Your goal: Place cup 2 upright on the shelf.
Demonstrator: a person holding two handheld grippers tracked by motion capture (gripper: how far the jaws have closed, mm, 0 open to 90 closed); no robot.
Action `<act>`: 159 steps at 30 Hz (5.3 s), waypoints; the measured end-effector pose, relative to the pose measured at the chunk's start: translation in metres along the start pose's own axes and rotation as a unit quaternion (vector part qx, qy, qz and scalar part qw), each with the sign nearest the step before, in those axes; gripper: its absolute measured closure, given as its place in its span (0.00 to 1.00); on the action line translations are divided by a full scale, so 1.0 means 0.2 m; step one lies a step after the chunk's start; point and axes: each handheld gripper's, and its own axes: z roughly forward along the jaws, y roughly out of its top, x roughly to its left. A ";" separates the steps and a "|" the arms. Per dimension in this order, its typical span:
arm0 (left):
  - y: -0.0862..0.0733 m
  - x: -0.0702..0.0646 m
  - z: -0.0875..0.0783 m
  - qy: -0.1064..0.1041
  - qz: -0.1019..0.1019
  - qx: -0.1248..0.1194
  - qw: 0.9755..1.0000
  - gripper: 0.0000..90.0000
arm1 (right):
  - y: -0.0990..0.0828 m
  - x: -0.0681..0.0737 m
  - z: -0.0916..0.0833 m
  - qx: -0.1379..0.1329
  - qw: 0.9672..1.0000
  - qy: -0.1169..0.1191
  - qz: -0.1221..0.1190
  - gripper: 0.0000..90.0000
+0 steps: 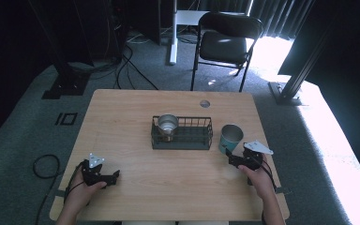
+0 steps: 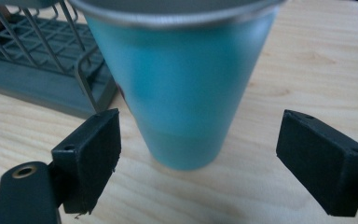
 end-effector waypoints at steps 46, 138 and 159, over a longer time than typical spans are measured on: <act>0.00 0.00 0.00 0.000 0.000 0.000 1.000 0.03 | 0.15 0.04 0.10 -0.056 0.998 0.008 0.023 0.14; 0.00 0.00 0.00 -0.003 0.001 0.000 1.000 0.03 | 0.70 0.50 0.20 -0.079 0.994 0.080 -0.016 0.15; 0.00 0.00 0.00 -0.003 0.001 0.000 1.000 0.03 | 0.52 0.52 0.32 -0.055 0.996 0.070 -0.018 0.15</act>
